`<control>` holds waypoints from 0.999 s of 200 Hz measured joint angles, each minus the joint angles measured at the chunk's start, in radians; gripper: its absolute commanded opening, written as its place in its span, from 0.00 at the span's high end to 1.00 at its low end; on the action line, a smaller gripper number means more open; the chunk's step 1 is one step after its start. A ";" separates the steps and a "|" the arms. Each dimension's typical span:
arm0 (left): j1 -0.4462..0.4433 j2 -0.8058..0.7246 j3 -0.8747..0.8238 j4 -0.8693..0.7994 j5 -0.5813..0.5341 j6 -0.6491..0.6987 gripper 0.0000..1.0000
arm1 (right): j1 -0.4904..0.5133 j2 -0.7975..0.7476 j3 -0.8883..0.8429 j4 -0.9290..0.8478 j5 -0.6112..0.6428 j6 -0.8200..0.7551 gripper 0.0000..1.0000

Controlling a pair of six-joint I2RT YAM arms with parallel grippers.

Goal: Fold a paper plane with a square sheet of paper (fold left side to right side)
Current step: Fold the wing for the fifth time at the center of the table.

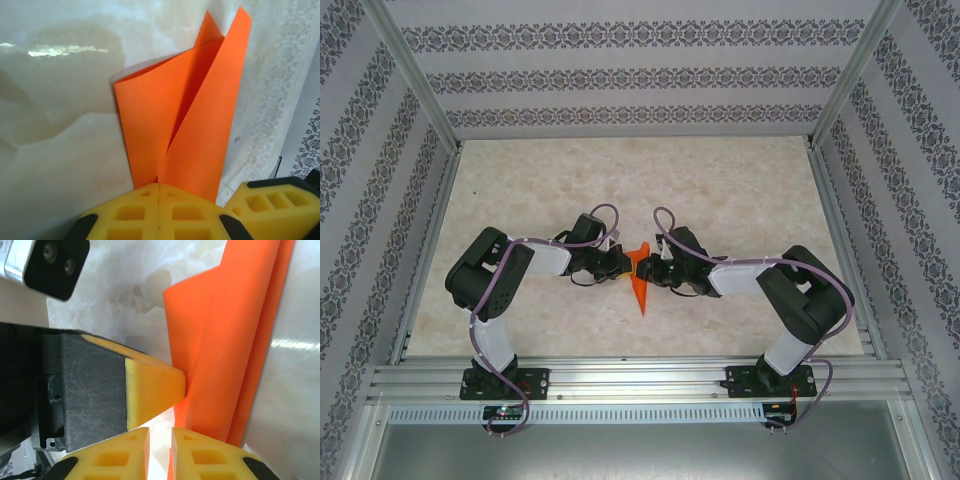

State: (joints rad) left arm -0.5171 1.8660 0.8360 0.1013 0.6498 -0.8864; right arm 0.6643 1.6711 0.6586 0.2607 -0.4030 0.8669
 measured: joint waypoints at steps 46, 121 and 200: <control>0.000 0.000 0.000 0.000 -0.001 0.003 1.00 | -0.013 0.003 0.000 0.013 -0.005 0.000 0.80; 0.000 -0.003 0.000 -0.007 -0.009 0.011 1.00 | -0.013 0.036 0.000 0.032 -0.011 0.001 0.80; -0.001 -0.013 0.000 -0.017 -0.029 0.022 1.00 | -0.013 0.042 0.000 0.027 -0.006 0.000 0.80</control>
State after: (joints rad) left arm -0.5182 1.8534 0.8360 0.0841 0.6209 -0.8642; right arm 0.6518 1.7130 0.6586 0.2874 -0.4095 0.8665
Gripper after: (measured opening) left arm 0.057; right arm 0.200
